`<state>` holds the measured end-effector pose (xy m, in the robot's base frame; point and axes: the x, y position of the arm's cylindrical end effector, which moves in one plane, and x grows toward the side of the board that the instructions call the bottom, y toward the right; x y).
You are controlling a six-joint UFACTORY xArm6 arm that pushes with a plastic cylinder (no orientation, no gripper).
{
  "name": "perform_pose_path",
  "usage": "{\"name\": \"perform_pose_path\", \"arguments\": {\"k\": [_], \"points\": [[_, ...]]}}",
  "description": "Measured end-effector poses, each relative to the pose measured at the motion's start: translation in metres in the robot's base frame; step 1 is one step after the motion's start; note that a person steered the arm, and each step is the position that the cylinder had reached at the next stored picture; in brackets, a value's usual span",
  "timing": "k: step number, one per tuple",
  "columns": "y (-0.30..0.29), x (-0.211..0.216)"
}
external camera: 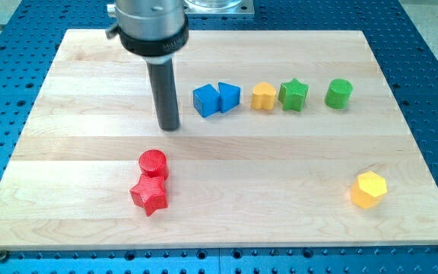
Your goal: Move the blue blocks to the center
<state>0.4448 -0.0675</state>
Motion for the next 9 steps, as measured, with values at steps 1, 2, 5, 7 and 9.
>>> {"name": "perform_pose_path", "arguments": {"k": [1,2,5,7,9], "points": [[0.016,-0.006],[0.025,-0.006],[0.031,-0.021],[0.029,-0.04],[0.004,-0.105]]}}
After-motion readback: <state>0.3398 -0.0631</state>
